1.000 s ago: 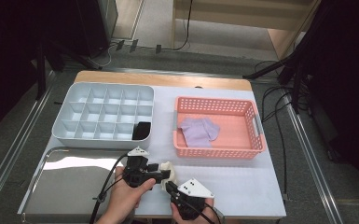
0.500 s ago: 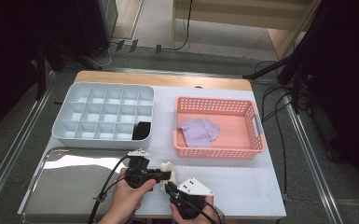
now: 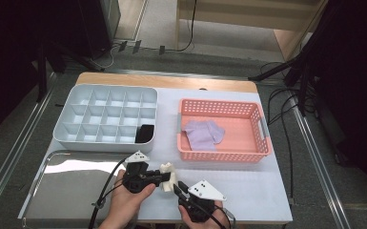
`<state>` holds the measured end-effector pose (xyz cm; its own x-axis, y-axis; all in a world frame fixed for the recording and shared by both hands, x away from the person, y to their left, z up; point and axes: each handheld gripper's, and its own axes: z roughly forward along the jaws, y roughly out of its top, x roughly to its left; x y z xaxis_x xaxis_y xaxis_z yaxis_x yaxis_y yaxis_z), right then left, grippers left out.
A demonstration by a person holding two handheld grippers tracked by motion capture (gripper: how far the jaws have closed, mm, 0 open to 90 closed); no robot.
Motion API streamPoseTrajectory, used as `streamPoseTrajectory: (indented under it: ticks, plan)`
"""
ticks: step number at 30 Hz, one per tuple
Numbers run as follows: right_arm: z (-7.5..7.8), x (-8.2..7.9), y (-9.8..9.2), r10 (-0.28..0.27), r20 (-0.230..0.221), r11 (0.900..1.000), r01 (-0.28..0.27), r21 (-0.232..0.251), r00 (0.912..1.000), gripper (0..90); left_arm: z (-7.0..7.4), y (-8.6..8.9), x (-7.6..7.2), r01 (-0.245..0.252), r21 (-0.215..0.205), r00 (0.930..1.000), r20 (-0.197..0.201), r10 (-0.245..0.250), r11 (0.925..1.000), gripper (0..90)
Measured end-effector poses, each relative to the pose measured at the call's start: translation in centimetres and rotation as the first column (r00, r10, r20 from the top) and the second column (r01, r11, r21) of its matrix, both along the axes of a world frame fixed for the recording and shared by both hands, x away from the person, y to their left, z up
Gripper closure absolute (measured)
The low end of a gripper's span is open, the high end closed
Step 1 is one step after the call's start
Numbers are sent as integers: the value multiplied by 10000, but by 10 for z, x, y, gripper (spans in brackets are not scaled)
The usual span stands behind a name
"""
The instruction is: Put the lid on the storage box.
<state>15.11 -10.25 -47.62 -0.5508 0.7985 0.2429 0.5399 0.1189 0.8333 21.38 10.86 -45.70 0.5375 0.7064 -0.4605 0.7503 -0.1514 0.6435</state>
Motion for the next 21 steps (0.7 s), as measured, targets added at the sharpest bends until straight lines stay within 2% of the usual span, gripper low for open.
streamPoseTrajectory:
  ticks: [1,4,7,8,12,14,17,19,21]
  plan:
    - [1,1,-2,-98,27,10000,98,10,9999,757,1,1,0,14,-15,10000,62,-14,10000,730]
    - [4,3,-7,-463,-194,9960,446,-778,9987,722,4,4,-1,-71,-66,9998,183,72,10000,730]
    - [3,4,-12,-789,-48,9926,781,-933,9969,687,6,8,-1,-168,-150,9996,234,171,9997,730]
    - [2,5,-15,-914,47,9894,914,-1131,9958,665,7,9,-1,-206,-188,9995,229,210,9996,730]
    - [2,7,-24,-1203,139,9848,1211,-1243,9926,553,9,10,-2,-233,-225,9993,273,239,9995,730]
    - [3,8,-29,-1316,60,9860,1315,-1023,9913,515,10,10,-3,-237,-211,9992,303,243,9995,730]
    - [4,10,-36,-1317,-9,9877,1312,-855,9913,487,11,10,-5,-177,-89,9990,418,181,9998,732]
    - [6,10,-40,-1265,176,9896,1274,-675,9918,479,12,10,-6,-96,1,9987,506,96,10000,732]
    - [8,8,-43,-1318,557,9855,1369,-1002,9897,519,14,11,-6,-95,40,9985,531,92,9999,732]
